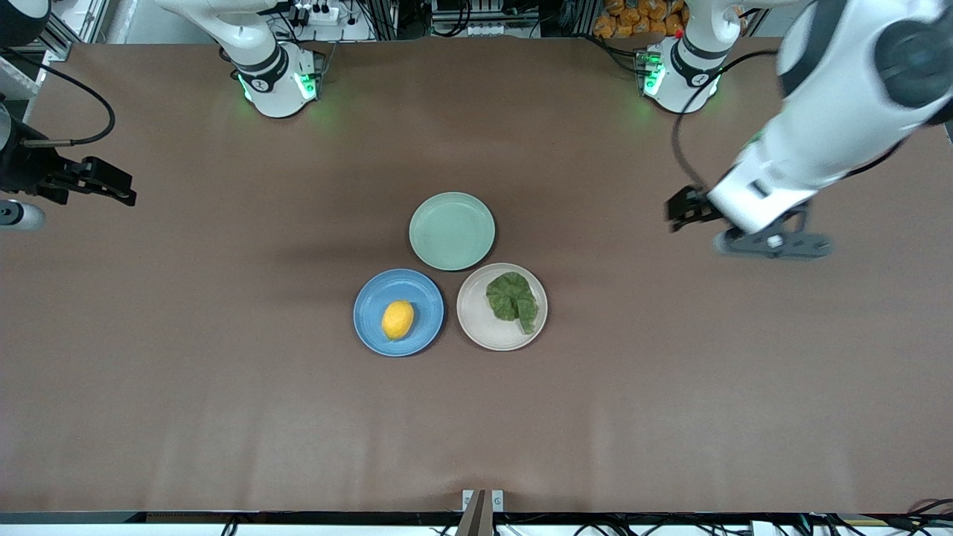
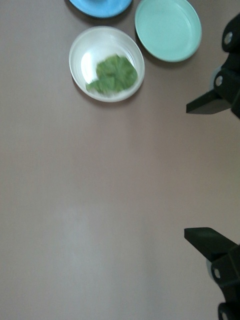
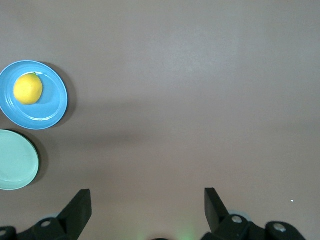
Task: Pick lemon and lettuce from blue and beige plates
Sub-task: 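Move the left gripper toward the lettuce on the beige plate, then lower the left gripper onto the lettuce while the right gripper reaches the lemon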
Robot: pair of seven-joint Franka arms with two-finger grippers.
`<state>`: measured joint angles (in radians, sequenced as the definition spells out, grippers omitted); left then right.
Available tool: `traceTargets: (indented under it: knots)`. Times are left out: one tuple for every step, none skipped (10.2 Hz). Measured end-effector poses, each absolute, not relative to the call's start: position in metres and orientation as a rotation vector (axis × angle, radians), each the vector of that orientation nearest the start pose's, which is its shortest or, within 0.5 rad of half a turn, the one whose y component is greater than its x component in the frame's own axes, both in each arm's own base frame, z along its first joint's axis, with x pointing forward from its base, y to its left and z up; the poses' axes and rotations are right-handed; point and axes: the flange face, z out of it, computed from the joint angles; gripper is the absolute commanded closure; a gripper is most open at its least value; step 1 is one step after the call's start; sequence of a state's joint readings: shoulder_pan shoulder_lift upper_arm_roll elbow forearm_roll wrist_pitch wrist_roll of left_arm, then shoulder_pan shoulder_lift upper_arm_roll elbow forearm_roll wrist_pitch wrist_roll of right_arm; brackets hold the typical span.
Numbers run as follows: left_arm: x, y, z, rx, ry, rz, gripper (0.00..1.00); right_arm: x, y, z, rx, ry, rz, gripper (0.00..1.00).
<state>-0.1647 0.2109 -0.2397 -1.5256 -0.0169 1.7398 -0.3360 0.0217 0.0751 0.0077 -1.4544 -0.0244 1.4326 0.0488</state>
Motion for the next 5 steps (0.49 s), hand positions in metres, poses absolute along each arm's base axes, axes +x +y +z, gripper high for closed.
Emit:
traceTargets:
  knots:
    - [0.584,-0.274,0.516,-3.235,0.049,-0.016,0.00,0.564,0.016,0.624,-3.150,0.029,0.154,0.00]
    - [0.585,-0.314,0.492,-3.266,-0.018,-0.052,0.00,0.564,0.022,0.623,-3.121,0.017,0.152,0.00]
    - [0.583,-0.350,0.469,-3.290,-0.068,-0.067,0.00,0.569,0.034,0.619,-3.095,-0.012,0.130,0.00]
    - [0.582,-0.382,0.445,-3.307,-0.086,-0.099,0.00,0.578,0.056,0.612,-3.078,-0.040,0.083,0.00]
    - [0.582,-0.407,0.421,-3.317,-0.072,-0.154,0.00,0.590,0.083,0.596,-3.068,-0.037,0.051,0.00]
